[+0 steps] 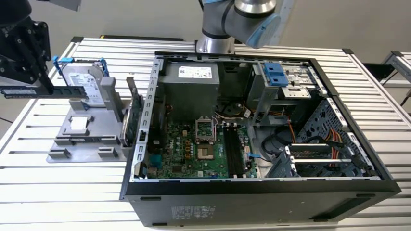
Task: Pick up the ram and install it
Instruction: 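Pick up the ram and move it above insertion slot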
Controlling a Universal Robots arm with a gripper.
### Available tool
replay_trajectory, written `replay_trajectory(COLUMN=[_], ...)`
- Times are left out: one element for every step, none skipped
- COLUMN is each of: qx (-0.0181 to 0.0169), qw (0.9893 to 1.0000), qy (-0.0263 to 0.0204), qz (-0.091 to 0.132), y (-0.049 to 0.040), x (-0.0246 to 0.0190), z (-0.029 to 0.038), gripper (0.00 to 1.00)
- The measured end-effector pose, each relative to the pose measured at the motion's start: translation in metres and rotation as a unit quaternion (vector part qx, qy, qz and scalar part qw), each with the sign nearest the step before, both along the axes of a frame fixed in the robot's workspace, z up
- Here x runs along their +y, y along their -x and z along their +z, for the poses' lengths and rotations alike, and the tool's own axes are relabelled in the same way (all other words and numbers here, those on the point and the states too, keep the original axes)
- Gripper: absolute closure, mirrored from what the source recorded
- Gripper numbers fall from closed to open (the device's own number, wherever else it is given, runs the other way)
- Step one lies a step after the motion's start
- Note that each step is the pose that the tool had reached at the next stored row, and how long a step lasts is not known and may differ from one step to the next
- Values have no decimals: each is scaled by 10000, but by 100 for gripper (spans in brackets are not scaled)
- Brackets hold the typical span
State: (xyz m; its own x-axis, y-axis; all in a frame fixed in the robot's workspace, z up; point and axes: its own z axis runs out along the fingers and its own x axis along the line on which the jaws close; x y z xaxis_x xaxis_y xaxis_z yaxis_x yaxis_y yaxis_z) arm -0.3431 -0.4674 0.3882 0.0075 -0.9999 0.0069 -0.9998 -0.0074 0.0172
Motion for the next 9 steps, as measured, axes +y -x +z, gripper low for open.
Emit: replay_trajectory(qx=[0,0,0,0,0,0,1,1,1], qw=[10000,10000,10000,10000,10000,10000,10000,10000,10000], qy=[0,0,0,0,0,0,0,0,0], qz=[0,0,0,0,0,0,0,0,0], y=[-16,-30,-45,-61,-77,-97,-122,-149,-173], x=[0,1,1,1,1,1,0,1,0], z=[0,0,0,0,0,0,0,0,0], gripper=[100,100,100,100,100,100,100,100,100])
